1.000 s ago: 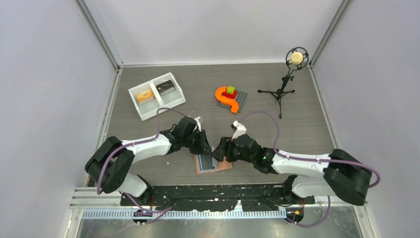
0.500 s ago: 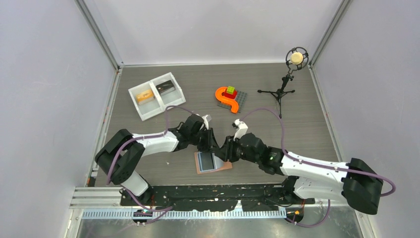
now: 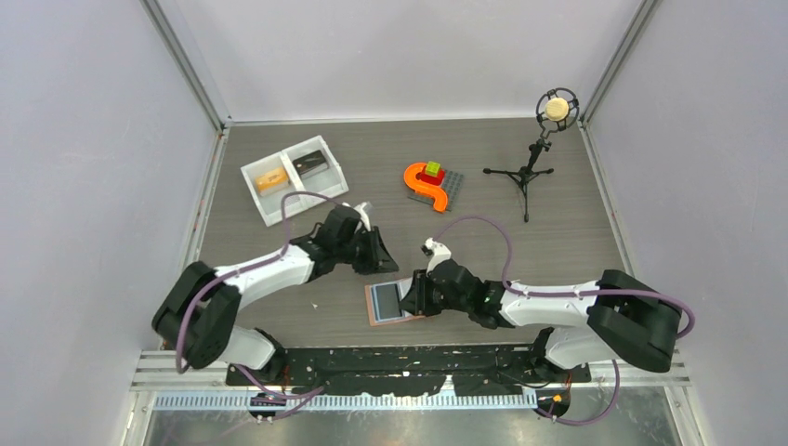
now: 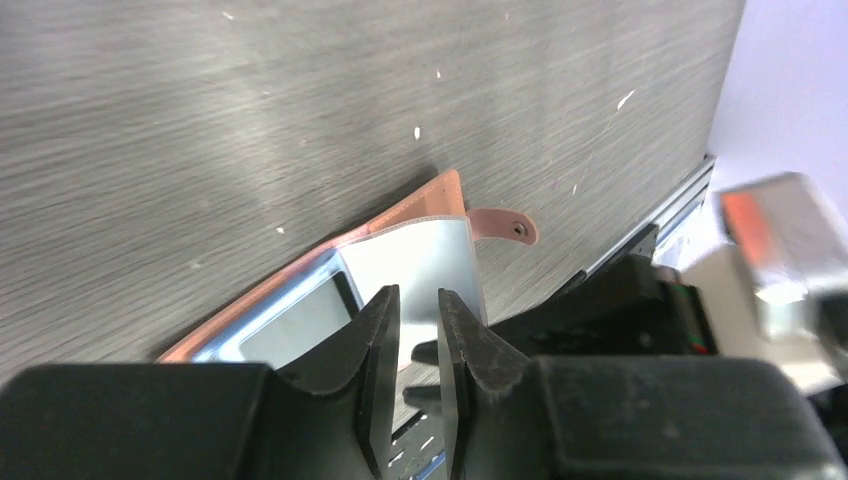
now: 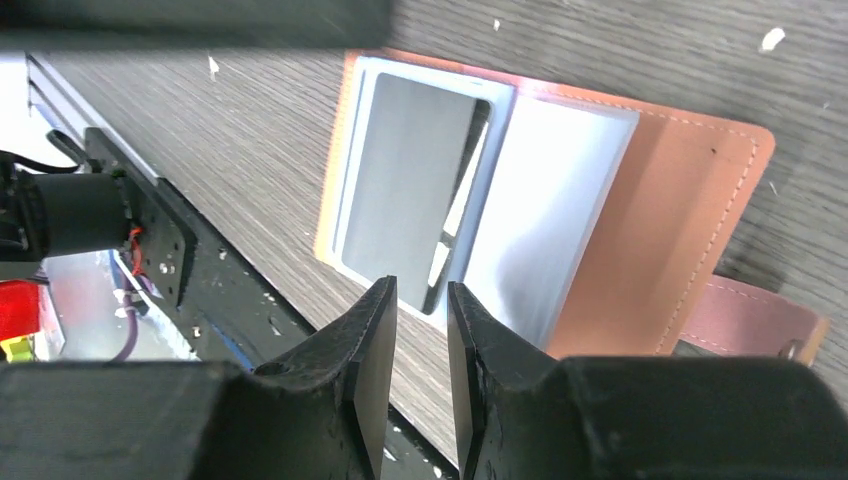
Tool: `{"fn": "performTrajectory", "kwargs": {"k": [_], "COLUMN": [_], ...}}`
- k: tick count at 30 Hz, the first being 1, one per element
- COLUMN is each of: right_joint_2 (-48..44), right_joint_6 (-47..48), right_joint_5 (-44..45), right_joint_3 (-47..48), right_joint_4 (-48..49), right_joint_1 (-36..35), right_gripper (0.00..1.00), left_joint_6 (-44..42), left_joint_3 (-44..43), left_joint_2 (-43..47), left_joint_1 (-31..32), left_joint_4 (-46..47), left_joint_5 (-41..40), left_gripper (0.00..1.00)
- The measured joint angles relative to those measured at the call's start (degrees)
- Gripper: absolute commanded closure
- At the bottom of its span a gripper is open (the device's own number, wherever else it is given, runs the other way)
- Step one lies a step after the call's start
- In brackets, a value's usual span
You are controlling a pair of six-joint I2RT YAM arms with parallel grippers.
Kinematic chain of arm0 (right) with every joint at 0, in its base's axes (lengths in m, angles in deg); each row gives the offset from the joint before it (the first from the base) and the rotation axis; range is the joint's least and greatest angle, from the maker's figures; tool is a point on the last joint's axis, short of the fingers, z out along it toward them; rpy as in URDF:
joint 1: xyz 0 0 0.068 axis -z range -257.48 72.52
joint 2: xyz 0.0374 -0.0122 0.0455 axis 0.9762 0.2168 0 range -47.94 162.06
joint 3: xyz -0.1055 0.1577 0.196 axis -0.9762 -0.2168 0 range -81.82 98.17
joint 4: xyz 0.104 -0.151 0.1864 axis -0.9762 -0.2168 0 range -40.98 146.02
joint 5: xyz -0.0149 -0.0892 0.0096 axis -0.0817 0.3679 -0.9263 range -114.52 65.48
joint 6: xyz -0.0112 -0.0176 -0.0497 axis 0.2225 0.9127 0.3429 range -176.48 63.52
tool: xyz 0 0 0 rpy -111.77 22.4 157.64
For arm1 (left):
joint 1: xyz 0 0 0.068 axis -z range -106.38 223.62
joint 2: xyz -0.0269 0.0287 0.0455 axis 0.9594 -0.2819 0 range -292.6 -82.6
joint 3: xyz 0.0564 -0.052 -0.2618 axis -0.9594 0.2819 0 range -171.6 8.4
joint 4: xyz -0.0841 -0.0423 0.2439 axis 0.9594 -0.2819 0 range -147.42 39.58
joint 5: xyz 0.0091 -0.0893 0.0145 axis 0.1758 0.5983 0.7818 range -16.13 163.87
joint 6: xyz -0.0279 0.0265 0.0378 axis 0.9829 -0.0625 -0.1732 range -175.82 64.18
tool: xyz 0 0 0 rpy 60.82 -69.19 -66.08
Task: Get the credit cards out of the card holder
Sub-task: Remove the credit card from the card holder.
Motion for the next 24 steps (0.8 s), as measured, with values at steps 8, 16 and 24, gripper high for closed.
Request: {"fn": "performTrajectory", "kwargs": {"k": [8,16,24], "right_joint_2": [3.48,5.81,7.82], "right_joint_6": [-1.31,-2.62,-3.21], "right_joint_5": [-0.92,-2.54,-4.42], "right_joint_3": [-1.11,-2.29,-2.32], "right_joint_4": [3.87,8.00,10.51], "right_joint_1": [1.20,3.10,4.04], "right_gripper": [0.72,0.75,0.75], "left_joint_6": [-0.87,-0.92,-1.09], "left_joint_3": [6.56,12.92,14.32], "left_joint_2": [10.47,12.31,12.26], "left_joint_1": [-2.58,-2.58,-2.58], "left_joint_4": [-2.91,-4.50,-3.93], "left_joint_5": [-2.71,-2.99,-3.04], "left_gripper": [0.78,0.81,0.84]}}
